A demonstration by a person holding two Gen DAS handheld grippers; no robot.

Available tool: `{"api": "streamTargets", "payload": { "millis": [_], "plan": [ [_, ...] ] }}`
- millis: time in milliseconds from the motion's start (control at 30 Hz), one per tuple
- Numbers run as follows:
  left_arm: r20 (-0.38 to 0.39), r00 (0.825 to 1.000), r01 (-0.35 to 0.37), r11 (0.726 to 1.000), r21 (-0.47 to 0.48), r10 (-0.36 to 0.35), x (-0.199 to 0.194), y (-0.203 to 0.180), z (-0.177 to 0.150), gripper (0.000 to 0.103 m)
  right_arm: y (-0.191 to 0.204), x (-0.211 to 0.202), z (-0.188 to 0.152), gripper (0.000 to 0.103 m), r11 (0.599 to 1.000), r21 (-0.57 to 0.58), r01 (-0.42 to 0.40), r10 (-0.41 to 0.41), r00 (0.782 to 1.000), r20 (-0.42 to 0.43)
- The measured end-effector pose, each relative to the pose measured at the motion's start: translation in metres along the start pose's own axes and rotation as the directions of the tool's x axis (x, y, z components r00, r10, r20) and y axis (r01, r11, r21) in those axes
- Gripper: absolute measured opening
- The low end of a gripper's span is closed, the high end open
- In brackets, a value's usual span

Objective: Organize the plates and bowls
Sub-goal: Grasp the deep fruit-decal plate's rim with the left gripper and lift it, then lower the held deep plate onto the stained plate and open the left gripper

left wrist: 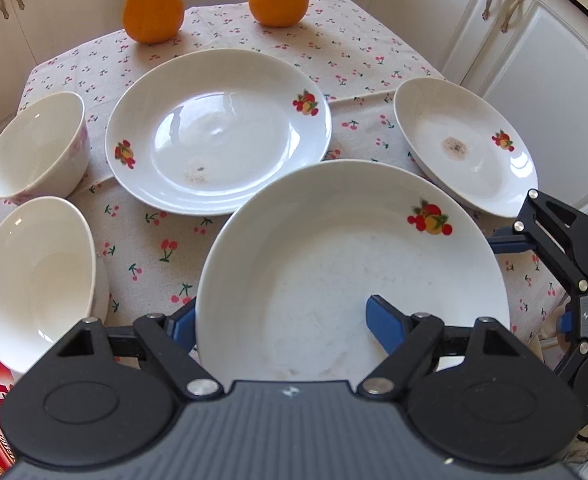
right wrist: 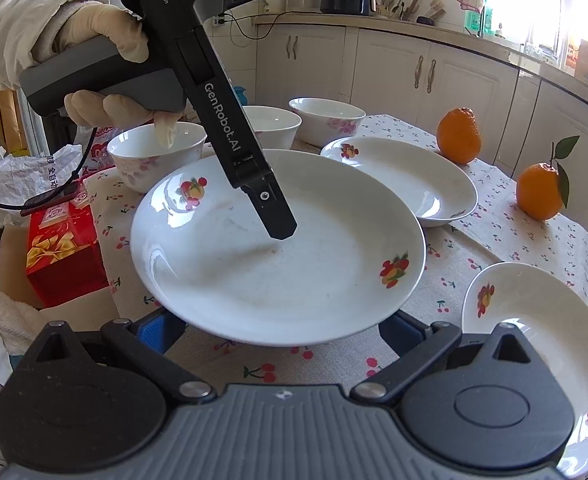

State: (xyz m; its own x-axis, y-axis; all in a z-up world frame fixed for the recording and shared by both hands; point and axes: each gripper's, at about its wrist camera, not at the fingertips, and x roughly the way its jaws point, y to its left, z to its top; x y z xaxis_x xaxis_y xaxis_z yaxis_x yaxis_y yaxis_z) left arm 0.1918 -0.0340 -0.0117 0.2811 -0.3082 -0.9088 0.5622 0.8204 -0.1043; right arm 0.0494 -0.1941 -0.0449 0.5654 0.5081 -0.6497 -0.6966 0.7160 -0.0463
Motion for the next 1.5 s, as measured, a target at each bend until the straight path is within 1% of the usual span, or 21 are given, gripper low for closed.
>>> {"api": "streamTargets", "payload": {
  "millis": [300,567,733,1100,1500],
  "plan": [
    [0.04,0.999,-0.004,0.999,0.032,0.003,-0.004,-0.017,0.027,0.083,-0.018,-0.014,0.002,0.103,0.999,0.008,0.045,-0.045,0.999,0.021],
    [0.043,0.999,0.013,0.997,0.072,-0.016,0.006,-0.042,0.053,0.083,-0.037,-0.032,-0.008,0.103,0.994,0.033,0.1,-0.101,0.995,0.024],
    [0.042,0.999,0.028,0.994,0.106,-0.033,0.014,-0.058,0.069,0.083,-0.05,-0.044,-0.017,0.103,0.989,0.069,0.13,-0.132,0.991,0.026],
    [0.032,0.997,0.058,0.976,0.21,-0.066,0.038,-0.105,0.103,0.083,-0.076,-0.069,-0.039,0.103,0.966,0.135,0.22,-0.223,0.975,0.009],
    [0.008,0.995,0.096,0.953,0.286,-0.102,0.066,-0.142,0.125,0.083,-0.094,-0.089,-0.061,0.103,0.935,0.199,0.294,-0.294,0.955,-0.029]
  ]
}}
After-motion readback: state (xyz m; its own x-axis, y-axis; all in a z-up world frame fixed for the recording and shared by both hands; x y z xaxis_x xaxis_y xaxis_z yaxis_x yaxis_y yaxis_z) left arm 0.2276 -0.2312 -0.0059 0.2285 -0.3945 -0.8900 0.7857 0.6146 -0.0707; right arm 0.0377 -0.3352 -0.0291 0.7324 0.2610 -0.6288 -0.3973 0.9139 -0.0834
